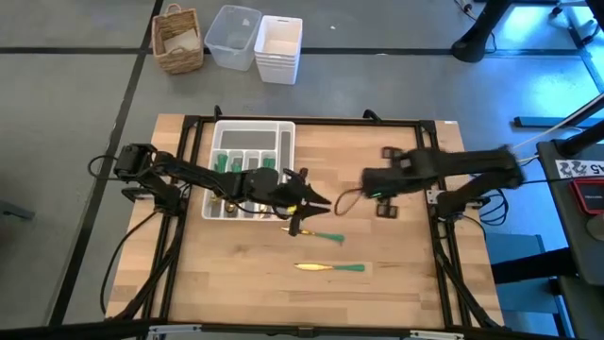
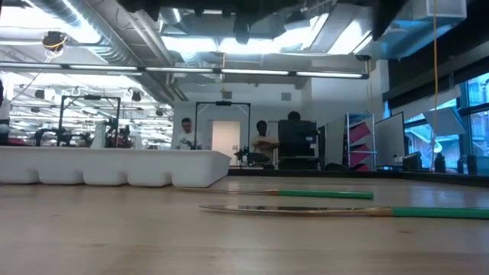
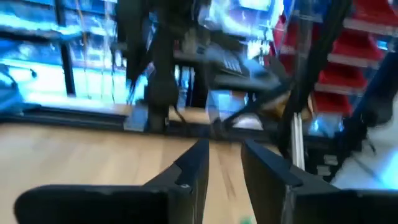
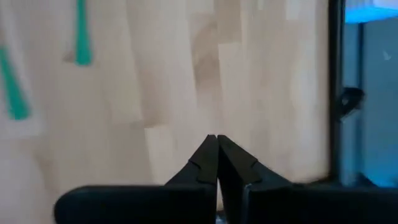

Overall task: Sort silverware
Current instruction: Put the green knife into the white silverware tray

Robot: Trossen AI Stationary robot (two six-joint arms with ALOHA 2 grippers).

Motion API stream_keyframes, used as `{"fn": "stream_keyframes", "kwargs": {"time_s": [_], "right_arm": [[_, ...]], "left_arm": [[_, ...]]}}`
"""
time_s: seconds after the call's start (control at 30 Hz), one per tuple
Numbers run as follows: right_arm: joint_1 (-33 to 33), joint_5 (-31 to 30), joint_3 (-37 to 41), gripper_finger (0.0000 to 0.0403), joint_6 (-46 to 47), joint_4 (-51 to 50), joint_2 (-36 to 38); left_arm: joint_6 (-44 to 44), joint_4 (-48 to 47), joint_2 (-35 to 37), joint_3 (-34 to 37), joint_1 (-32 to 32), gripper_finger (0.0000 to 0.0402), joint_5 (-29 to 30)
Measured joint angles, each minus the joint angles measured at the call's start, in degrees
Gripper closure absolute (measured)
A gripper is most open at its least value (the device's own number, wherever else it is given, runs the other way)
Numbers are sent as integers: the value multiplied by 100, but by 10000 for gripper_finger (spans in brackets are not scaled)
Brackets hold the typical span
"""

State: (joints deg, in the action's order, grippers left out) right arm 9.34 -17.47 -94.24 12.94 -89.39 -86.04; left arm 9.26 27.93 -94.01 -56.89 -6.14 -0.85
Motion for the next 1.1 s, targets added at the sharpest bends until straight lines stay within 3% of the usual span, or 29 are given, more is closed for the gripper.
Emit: {"fn": "stream_keyframes", "kwargs": {"time_s": [0.07,0.23,0.4,0.6,0.77,1.1], "right_arm": [[-2,288,517,398,161,100,398],[76,968,1805,398,549,75,587],[74,1286,2461,398,606,-6,929],[77,1305,2510,398,613,32,1551],[77,1213,2514,397,861,424,2397],[77,563,2516,397,1102,2340,4005]], "left_arm": [[-17,200,56,93,-4,314,-10],[-68,465,198,20,62,314,198],[-178,-983,38,72,61,314,255],[-238,-1831,-246,37,91,314,252],[-228,-1763,-670,-28,29,314,106],[-394,-2158,-1107,-16,-142,314,-205]]}}
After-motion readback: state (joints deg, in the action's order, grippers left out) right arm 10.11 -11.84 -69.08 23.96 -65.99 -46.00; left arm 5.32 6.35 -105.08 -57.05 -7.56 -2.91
